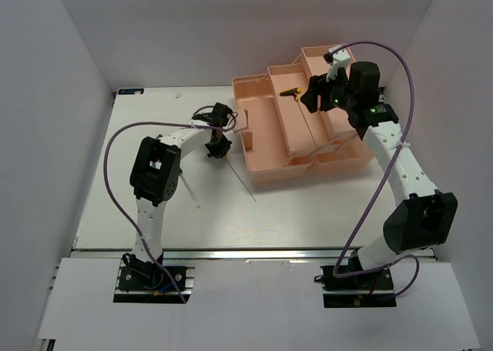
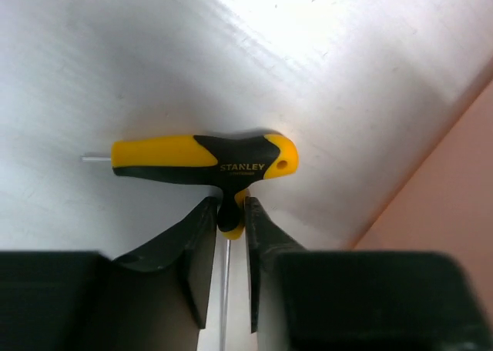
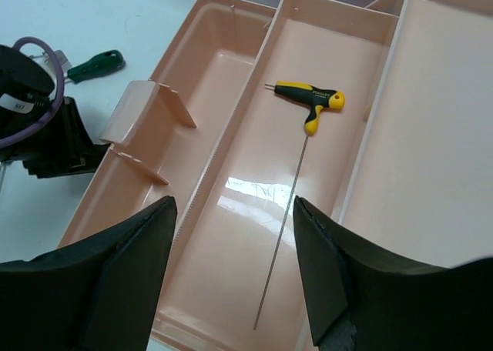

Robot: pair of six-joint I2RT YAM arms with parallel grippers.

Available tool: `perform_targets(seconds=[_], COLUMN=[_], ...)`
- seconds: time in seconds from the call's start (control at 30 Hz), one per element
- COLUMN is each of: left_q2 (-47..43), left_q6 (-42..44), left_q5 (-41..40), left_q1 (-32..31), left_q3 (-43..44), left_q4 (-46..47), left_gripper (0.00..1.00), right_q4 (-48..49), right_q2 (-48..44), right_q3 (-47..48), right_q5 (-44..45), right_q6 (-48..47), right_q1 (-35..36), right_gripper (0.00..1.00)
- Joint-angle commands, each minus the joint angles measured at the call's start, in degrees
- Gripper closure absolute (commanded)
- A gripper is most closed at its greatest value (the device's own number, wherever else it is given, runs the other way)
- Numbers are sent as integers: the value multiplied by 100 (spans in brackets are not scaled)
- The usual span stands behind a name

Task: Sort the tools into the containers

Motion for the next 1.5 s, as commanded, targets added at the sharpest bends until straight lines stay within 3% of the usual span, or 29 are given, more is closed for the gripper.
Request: perform_targets(seconds=[0.0,0.2,0.5,0.57,0.6,0.63,0.77,0.93,1.07,1.33,1.4,1.43,1.47], left_q2=[-75,-795,-2694,-3062,-3151,-3204,-2785,-926,422,1039,1198,1216,1199], left_q6=[195,529,1364,1461,1487,1496,1479,1190,471,-94,-86,-94,-94], left_q5=[-337,-566,-199,22,179,564,1417,2245,2720,2264,2203,2194,2176], left_q1=[-43,-60,-60,-60,-60,-60,-157,-403,-491,-754,-799,-799,-799], left_q3=[-531,-1271,-1176,-965,-903,-850,-44,2266,4104,4150,4256,4248,4230], left_q4=[-688,-487,400,707,839,1023,1552,1781,2088,2933,2819,2749,2722], left_gripper=[74,100,100,100,100,100,100,100,100,99,84,68,61], right_q4=[314,428,788,867,876,920,982,912,833,850,841,807,798], right_q2=[-280,-561,-1115,-1229,-1273,-1308,-1501,-1616,-1783,-1950,-1950,-1950,-1941], right_q3=[42,-238,-933,-1047,-1074,-1109,-1285,-1461,-1566,-1847,-1874,-1883,-1900], right_q5=[-146,-374,-849,-902,-954,-981,-946,-806,-709,-647,-717,-761,-822], right_q6=[218,219,201,236,254,349,377,377,359,377,342,316,280], right_q1=[-73,-126,-257,-319,-406,-442,-565,-618,-653,-680,-671,-671,-671], right_gripper=[32,32,32,47,63,99,100,100,100,100,95,88,79])
